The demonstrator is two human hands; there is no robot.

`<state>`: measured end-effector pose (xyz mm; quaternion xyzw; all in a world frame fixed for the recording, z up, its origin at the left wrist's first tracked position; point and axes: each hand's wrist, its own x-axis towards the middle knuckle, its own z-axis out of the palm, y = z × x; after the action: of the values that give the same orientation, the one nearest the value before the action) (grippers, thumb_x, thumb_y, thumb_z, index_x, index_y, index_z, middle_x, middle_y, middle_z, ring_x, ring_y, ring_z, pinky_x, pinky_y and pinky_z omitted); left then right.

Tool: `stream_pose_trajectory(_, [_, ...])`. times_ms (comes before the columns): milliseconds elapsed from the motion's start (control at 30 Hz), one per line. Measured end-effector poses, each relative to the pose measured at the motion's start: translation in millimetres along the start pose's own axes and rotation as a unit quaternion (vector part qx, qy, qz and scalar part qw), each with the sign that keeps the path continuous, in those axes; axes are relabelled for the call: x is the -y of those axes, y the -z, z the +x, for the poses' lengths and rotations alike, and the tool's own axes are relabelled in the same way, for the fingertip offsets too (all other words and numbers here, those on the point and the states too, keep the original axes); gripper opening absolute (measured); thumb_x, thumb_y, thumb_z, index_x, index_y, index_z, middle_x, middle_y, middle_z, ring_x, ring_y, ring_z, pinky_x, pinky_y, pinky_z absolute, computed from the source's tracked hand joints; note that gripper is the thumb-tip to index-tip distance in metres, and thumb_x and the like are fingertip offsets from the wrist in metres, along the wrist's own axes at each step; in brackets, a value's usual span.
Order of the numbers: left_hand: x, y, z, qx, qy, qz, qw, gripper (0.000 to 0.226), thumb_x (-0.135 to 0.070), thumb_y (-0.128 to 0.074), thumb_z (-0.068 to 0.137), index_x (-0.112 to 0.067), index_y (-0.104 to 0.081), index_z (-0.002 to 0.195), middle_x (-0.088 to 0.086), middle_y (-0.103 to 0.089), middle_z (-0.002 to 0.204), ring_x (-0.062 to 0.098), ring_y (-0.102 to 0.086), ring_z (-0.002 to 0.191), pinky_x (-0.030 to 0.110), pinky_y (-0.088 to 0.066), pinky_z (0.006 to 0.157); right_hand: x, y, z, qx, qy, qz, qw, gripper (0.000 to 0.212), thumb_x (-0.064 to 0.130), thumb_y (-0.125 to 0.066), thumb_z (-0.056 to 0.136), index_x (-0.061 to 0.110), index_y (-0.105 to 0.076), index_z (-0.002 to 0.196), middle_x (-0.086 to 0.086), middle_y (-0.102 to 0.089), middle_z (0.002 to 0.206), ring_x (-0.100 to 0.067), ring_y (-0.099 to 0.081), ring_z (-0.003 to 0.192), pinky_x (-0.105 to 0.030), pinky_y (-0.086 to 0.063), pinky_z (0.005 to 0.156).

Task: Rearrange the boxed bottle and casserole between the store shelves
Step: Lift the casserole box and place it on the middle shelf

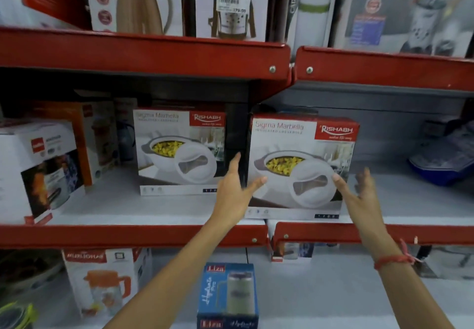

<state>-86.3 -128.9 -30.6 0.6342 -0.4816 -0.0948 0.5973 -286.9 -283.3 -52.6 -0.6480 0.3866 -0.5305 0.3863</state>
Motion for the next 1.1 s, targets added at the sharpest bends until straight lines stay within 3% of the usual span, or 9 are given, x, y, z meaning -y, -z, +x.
stream_pose_trajectory(100, [7,-15,13,0.018,0.019,0.027,0.999,0.071,-0.027,-0.065,0.089,-0.011,-0.028,0.148,0.011,-0.049,0.146,0.028,-0.046,0.133,0.047,-0.041,0.109,1,-4,5,0.052,0.003,0.009,0.999,0.054,0.038,-0.061,0.091,0.018,-0.046,0.139,-0.011,-0.060,0.136,-0.028,-0.057,0.121,-0.039,-0.053,0.090])
stream_pose_trajectory(167, [11,-14,15,-0.005,0.010,0.034,0.999,0.057,-0.020,-0.063,0.090,-0.009,-0.041,0.141,0.012,-0.060,0.134,0.029,-0.056,0.123,0.047,-0.047,0.102,3,-5,3,0.064,0.016,0.021,0.998,0.042,0.030,-0.062,0.093,0.020,-0.054,0.133,-0.007,-0.066,0.127,-0.029,-0.060,0.118,-0.044,-0.054,0.091])
stream_pose_trajectory(400, [-9,42,-22,-0.057,-0.066,0.046,0.995,0.038,-0.033,-0.065,0.086,-0.026,-0.061,0.124,-0.008,-0.074,0.105,0.013,-0.070,0.099,0.043,-0.058,0.087,44,0,-39,0.108,0.059,0.078,0.989,0.046,0.030,-0.070,0.084,0.060,-0.057,0.116,0.037,-0.069,0.107,0.005,-0.064,0.108,-0.045,-0.051,0.100])
stream_pose_trajectory(567, [-25,90,-77,-0.057,-0.074,0.020,0.995,0.047,-0.043,-0.064,0.078,-0.032,-0.062,0.123,-0.039,-0.068,0.096,-0.007,-0.069,0.093,0.016,-0.057,0.081,71,9,-85,0.134,0.078,0.096,0.983,0.052,0.042,-0.074,0.071,0.059,-0.058,0.118,0.047,-0.065,0.099,0.023,-0.058,0.099,-0.026,-0.057,0.083])
stream_pose_trajectory(667, [-27,114,-115,-0.068,-0.075,0.002,0.995,0.050,-0.036,-0.066,0.079,-0.028,-0.059,0.128,-0.037,-0.067,0.103,-0.008,-0.068,0.092,0.006,-0.054,0.073,82,19,-117,0.170,0.089,0.112,0.975,0.053,0.037,-0.075,0.073,0.059,-0.059,0.118,0.040,-0.066,0.111,0.015,-0.060,0.107,-0.024,-0.061,0.077])
stream_pose_trajectory(800, [-35,134,-151,-0.069,-0.060,0.002,0.996,0.050,-0.040,-0.064,0.078,-0.036,-0.058,0.128,-0.030,-0.072,0.104,0.000,-0.071,0.095,0.020,-0.058,0.077,89,28,-149,0.185,0.083,0.141,0.969,0.060,0.031,-0.075,0.072,0.045,-0.059,0.128,0.022,-0.068,0.124,-0.004,-0.070,0.105,-0.028,-0.062,0.071])
stream_pose_trajectory(933, [-42,151,-167,-0.075,-0.034,0.004,0.997,0.050,-0.042,-0.066,0.075,-0.044,-0.059,0.124,-0.024,-0.076,0.099,0.050,-0.068,0.089,0.070,-0.054,0.066,94,32,-171,0.192,0.084,0.168,0.963,0.060,0.029,-0.075,0.068,0.046,-0.062,0.124,0.021,-0.072,0.118,-0.003,-0.071,0.101,-0.025,-0.062,0.066])
stream_pose_trajectory(1000, [-41,157,-173,-0.076,-0.043,0.004,0.996,0.052,-0.042,-0.067,0.073,-0.042,-0.059,0.124,-0.023,-0.076,0.100,0.043,-0.072,0.085,0.070,-0.054,0.063,94,33,-179,0.201,0.080,0.177,0.960,0.060,0.028,-0.075,0.068,0.046,-0.063,0.123,0.019,-0.072,0.118,-0.002,-0.071,0.100,-0.022,-0.060,0.066])
stream_pose_trajectory(1100, [-38,162,-181,-0.074,-0.066,-0.004,0.995,0.052,-0.040,-0.067,0.072,-0.037,-0.061,0.124,-0.022,-0.075,0.102,0.010,-0.074,0.094,0.042,-0.061,0.076,95,32,-188,0.205,0.070,0.181,0.959,0.061,0.031,-0.076,0.064,0.047,-0.064,0.122,0.018,-0.074,0.115,-0.002,-0.072,0.098,-0.024,-0.061,0.068])
